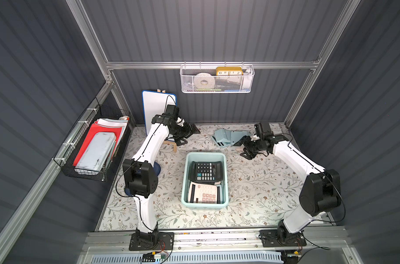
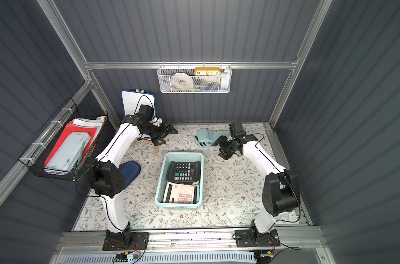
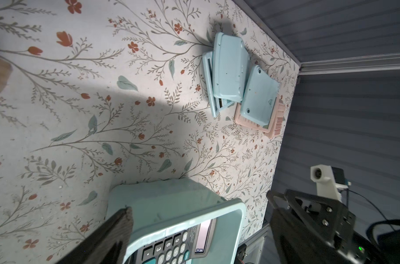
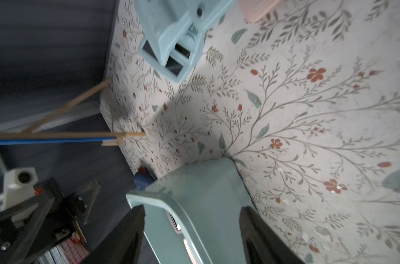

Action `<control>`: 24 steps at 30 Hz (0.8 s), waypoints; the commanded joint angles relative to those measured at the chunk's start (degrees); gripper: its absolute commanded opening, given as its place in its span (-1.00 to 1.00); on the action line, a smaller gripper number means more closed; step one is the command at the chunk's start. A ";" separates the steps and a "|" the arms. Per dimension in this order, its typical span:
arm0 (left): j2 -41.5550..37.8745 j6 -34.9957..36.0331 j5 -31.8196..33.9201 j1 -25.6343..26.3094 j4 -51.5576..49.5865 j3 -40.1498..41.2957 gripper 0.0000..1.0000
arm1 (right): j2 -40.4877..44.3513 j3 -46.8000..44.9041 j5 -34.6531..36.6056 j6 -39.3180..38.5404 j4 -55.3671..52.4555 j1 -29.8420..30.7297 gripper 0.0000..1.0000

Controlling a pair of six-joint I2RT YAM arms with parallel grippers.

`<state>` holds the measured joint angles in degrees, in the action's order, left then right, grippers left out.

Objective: Put the calculator in the storage box
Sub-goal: Pick up the calculator at the center of the board.

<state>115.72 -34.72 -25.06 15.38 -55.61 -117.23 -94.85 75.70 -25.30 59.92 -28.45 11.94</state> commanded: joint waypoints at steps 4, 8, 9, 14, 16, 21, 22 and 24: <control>1.99 -0.44 -5.08 -0.18 -1.51 -3.53 0.99 | -0.32 -7.47 7.70 16.09 22.39 -2.08 0.56; 1.99 -0.97 -5.66 -0.17 -1.99 -3.35 0.99 | -3.71 -11.39 13.20 23.63 34.52 -2.63 0.58; 1.91 -0.96 -5.66 -0.17 -2.33 -3.22 0.99 | -4.68 -11.54 14.00 24.77 36.46 -2.71 0.58; 1.70 -0.81 -5.45 -0.20 -3.08 -2.93 0.99 | -10.69 -10.86 17.47 30.21 43.19 -2.80 0.57; 1.62 -0.64 -5.33 -0.18 -3.31 -2.99 0.99 | -12.43 -10.64 18.78 32.10 44.67 -2.76 0.57; 1.29 -0.08 -4.83 -0.26 -4.08 -2.73 0.99 | -16.20 -9.47 21.68 34.80 46.83 -2.80 0.58; 1.30 0.07 -4.75 -0.26 -4.24 -2.74 0.99 | -17.01 -9.09 22.02 35.16 47.07 -2.80 0.58; 1.26 0.26 -4.69 -0.34 -4.34 -2.59 0.99 | -18.73 -8.45 22.42 35.84 47.80 -2.80 0.58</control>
<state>116.90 -35.40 -29.54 15.38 -58.08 -119.44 -111.70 65.56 -5.63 93.27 16.62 9.32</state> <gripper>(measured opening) 0.994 0.789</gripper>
